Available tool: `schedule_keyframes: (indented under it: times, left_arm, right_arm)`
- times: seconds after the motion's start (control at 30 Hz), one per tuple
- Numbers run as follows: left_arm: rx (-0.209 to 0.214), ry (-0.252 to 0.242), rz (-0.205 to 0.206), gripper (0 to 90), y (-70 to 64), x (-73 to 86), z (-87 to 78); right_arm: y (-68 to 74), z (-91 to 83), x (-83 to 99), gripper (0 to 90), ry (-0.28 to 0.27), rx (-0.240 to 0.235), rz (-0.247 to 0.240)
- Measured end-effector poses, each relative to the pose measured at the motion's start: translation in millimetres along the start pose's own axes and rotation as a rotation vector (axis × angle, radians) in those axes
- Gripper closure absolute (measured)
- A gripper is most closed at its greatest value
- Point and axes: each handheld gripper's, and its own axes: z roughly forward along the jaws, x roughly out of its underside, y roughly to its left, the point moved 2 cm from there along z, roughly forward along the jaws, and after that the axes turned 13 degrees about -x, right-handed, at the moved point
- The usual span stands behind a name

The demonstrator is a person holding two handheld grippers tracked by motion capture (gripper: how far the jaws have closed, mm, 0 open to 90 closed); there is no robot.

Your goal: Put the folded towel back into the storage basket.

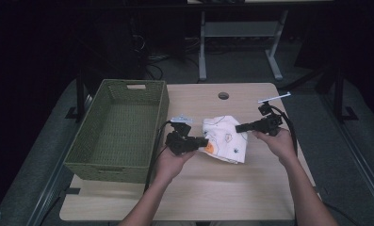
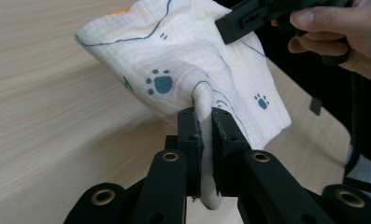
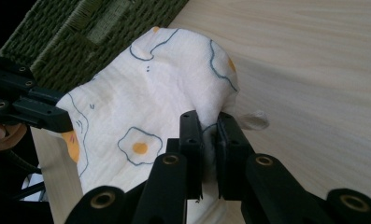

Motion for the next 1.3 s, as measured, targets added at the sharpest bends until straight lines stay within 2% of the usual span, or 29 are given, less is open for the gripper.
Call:
schedule_keyframes:
  times: [0.4, 0.5, 0.57, 0.7, 0.87, 1.03, 1.13, 1.3]
  left_arm:
    - [0.059, -0.021, -0.026, 83.7, 14.9, -16.4, -22.6]
    - [0.054, -0.019, -0.021, 83.7, 18.8, -17.8, -26.3]
    - [0.064, -0.024, -0.031, 83.7, 22.5, -19.5, -30.1]
    - [0.071, -0.031, -0.025, 83.7, 26.9, -23.6, -38.6]
    - [0.083, -0.038, -0.022, 83.6, 33.1, -29.3, -47.9]
    - [0.105, -0.051, -0.035, 83.6, 40.2, -34.0, -58.0]
    - [0.1, -0.05, -0.027, 83.6, 44.0, -35.8, -62.8]
    - [0.116, -0.058, -0.025, 83.6, 48.6, -40.5, -72.6]
  right_arm:
    - [21.4, -2.8, -17.4, 82.4, -0.016, -0.014, -0.007]
    - [26.2, -3.0, -21.0, 82.4, -0.023, -0.019, -0.011]
    - [28.7, -2.4, -22.7, 82.4, -0.027, -0.02, -0.01]
    - [34.9, -3.5, -27.9, 82.4, -0.037, -0.032, -0.011]
    - [47.1, -2.5, -38.0, 82.4, -0.04, -0.02, -0.024]
    - [57.5, -0.8, -46.7, 82.4, -0.049, -0.019, -0.035]
    - [62.6, 0.3, -51.0, 82.3, -0.052, -0.018, -0.039]
    - [72.8, 2.5, -59.3, 82.3, -0.054, -0.014, -0.047]
